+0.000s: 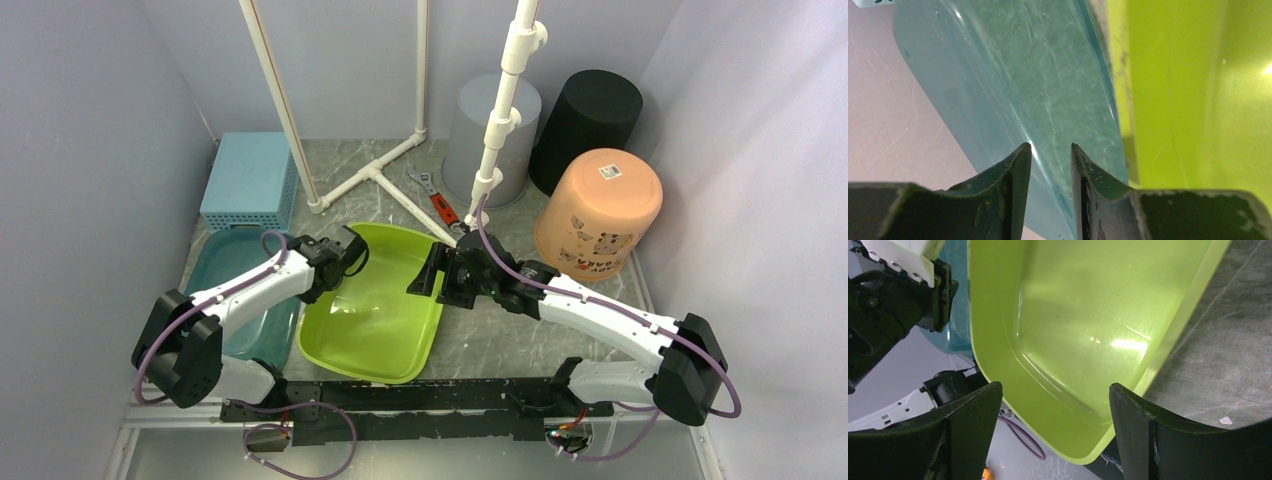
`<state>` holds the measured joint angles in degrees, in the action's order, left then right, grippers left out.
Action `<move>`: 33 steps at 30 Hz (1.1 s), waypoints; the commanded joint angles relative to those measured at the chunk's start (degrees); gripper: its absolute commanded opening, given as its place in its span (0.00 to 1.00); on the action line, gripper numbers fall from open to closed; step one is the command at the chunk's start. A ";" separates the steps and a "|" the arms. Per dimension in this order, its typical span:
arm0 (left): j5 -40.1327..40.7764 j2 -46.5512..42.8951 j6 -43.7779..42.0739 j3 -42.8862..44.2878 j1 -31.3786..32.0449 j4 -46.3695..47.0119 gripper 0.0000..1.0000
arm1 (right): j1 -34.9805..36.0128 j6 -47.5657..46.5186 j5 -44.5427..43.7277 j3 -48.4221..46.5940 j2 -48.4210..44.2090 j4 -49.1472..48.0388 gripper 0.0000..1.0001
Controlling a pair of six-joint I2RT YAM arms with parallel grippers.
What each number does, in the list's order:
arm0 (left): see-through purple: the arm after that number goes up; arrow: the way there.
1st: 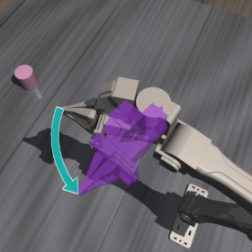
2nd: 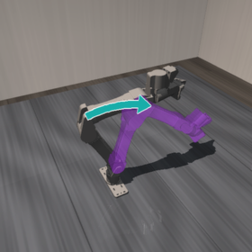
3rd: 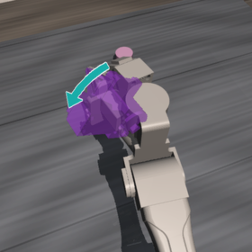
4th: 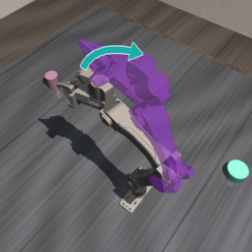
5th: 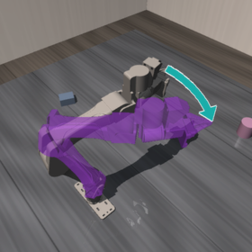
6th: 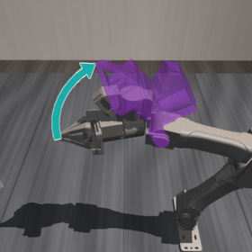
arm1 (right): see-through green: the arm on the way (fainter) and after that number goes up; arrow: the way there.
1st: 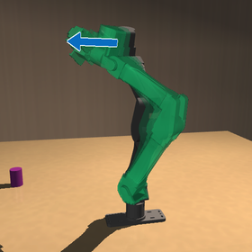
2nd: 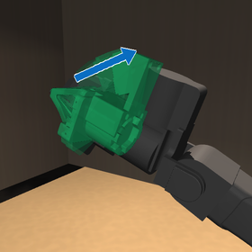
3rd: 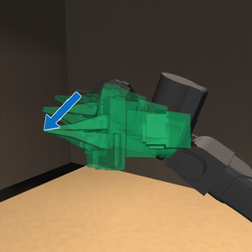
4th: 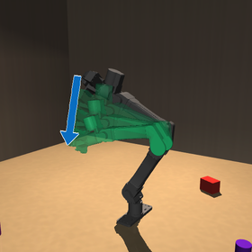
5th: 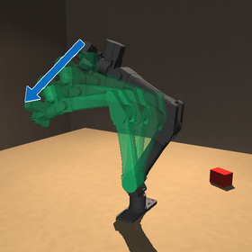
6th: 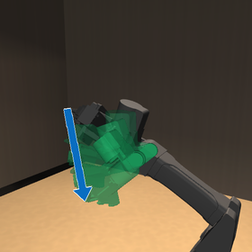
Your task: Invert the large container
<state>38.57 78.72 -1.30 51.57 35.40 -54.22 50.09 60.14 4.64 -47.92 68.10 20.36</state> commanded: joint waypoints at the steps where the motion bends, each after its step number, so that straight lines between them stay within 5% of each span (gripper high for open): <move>1: -3.33 -0.50 -2.84 -0.47 -4.89 5.49 0.39 | 0.34 0.24 -1.41 -0.87 -2.30 0.13 0.82; 12: -3.55 4.50 -6.98 -1.44 -13.53 12.69 0.36 | 0.53 -1.99 -0.90 -5.19 -1.04 5.03 0.82; 22: -3.29 -0.60 -10.30 -5.15 -13.85 16.13 0.34 | 1.18 -1.40 -4.49 -4.73 -1.00 10.29 0.83; 33: -8.62 -2.58 -8.74 -2.79 -13.12 9.37 0.28 | 3.71 -1.65 -7.50 -6.11 5.70 12.10 0.84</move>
<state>34.83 76.55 -10.85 47.09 21.82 -40.64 52.71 59.07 -1.21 -51.07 71.33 31.94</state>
